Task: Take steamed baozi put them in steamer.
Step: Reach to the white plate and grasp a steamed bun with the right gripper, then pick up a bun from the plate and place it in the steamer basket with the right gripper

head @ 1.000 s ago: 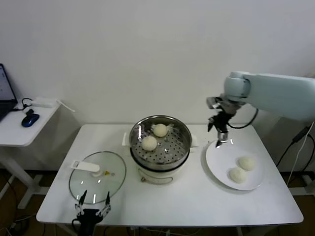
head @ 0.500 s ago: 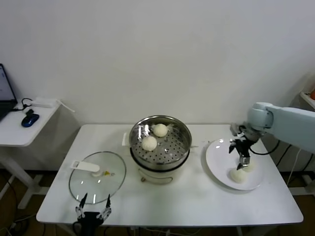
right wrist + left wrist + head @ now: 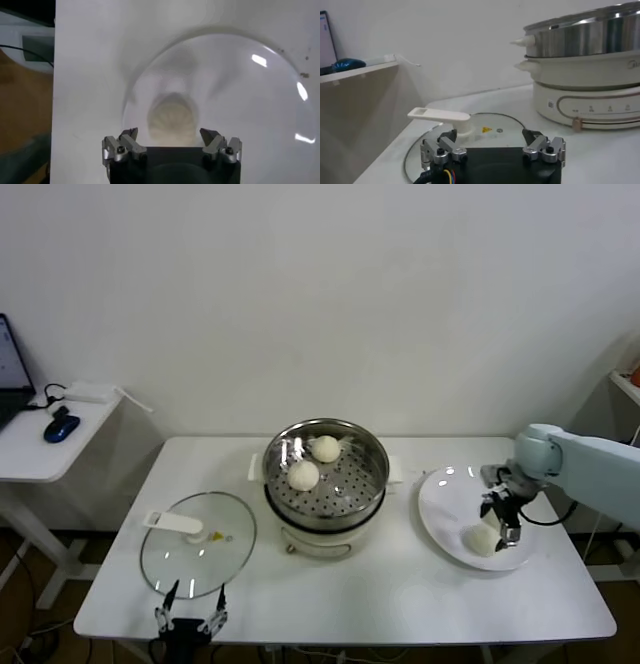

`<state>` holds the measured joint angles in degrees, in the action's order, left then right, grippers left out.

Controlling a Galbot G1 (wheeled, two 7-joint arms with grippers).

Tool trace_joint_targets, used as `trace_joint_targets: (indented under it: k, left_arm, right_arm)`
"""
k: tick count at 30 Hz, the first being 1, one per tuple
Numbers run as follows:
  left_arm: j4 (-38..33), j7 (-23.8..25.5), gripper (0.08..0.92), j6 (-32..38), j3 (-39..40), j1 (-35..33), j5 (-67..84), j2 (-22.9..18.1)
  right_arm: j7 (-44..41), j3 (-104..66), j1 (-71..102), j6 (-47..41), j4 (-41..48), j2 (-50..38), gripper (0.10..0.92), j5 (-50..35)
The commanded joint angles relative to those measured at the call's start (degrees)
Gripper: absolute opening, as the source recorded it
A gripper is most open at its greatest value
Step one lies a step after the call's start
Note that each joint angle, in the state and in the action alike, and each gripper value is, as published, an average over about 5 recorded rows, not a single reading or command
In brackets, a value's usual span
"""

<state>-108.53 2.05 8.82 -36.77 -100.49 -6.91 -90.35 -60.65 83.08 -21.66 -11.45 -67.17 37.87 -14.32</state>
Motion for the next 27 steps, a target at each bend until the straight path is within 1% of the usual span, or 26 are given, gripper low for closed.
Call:
trace_joint_targets:
  k: [1, 9, 12, 16, 19, 23, 27]
  left_arm:
    - [0.1, 0.0, 0.823, 0.0, 0.0, 0.0, -0.1, 0.2]
    - [0.1, 0.0, 0.823, 0.3, 0.0, 0.0, -0.1, 0.3]
    - [0.0, 0.0, 0.823, 0.4, 0.0, 0.1, -0.1, 0.2]
    - [0.0, 0.0, 0.823, 0.6, 0.2, 0.2, 0.0, 0.1]
    - [-0.1, -0.1, 0.823, 0.7, 0.3, 0.1, -0.1, 0.0]
    - [-0.3, -0.1, 0.823, 0.8, 0.3, 0.0, -0.1, 0.0]
    - [-0.4, -0.1, 0.823, 0.8, 0.2, 0.0, -0.3, 0.0]
  right_arm:
    - [0.4, -5.6, 7.3, 0.2, 2.4, -0.8, 0.823, 3.1]
    - [1.9, -8.4, 8.9, 0.2, 3.8, 0.4, 0.808, 3.6]
    - [2.1, -8.2, 8.1, 0.2, 3.4, 0.4, 0.756, 3.6]
    - [2.0, -6.8, 5.8, 0.3, 2.3, 0.1, 0.654, 3.4]
    - [1.9, -5.3, 3.7, 0.4, 0.9, -0.3, 0.610, 3.2]
    - [1.2, -0.4, -3.7, 1.2, -3.1, -1.1, 0.569, 0.3]
    - [0.6, 10.7, -19.7, 4.1, -9.2, 0.2, 0.566, -6.3]
